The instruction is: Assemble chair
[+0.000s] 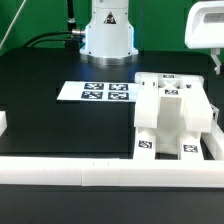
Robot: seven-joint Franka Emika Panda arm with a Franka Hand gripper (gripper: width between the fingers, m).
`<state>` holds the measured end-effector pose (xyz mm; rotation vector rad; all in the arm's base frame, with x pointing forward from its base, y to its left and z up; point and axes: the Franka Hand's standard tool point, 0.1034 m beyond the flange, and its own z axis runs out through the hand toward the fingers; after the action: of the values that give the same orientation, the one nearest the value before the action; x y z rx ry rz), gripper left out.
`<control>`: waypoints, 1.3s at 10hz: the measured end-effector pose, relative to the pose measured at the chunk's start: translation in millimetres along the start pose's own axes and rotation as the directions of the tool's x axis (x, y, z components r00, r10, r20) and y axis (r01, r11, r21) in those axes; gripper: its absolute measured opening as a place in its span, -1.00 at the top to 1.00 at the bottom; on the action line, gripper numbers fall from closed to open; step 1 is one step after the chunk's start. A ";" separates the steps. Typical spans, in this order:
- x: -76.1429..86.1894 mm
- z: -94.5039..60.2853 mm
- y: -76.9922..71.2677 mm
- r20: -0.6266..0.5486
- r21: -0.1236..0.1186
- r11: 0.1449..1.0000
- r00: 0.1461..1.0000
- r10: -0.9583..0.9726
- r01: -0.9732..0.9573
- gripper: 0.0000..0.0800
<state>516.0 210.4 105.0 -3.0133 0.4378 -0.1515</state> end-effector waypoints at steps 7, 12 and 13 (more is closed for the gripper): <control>-49.6 22.4 -17.8 0.008 -0.005 1.000 1.000 0.021 -0.021 -0.62; -73.9 48.0 2.5 -0.024 -0.007 1.000 1.000 0.001 -0.001 -0.62; -73.7 49.6 9.4 -0.021 -0.015 1.000 1.000 -0.013 0.013 -0.62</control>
Offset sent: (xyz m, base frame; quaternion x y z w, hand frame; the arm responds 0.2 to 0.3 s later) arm -0.0364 0.0103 -0.0175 -0.0088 0.0096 0.0243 0.9996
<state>448.6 226.6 48.7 -3.0321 0.4228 -0.1827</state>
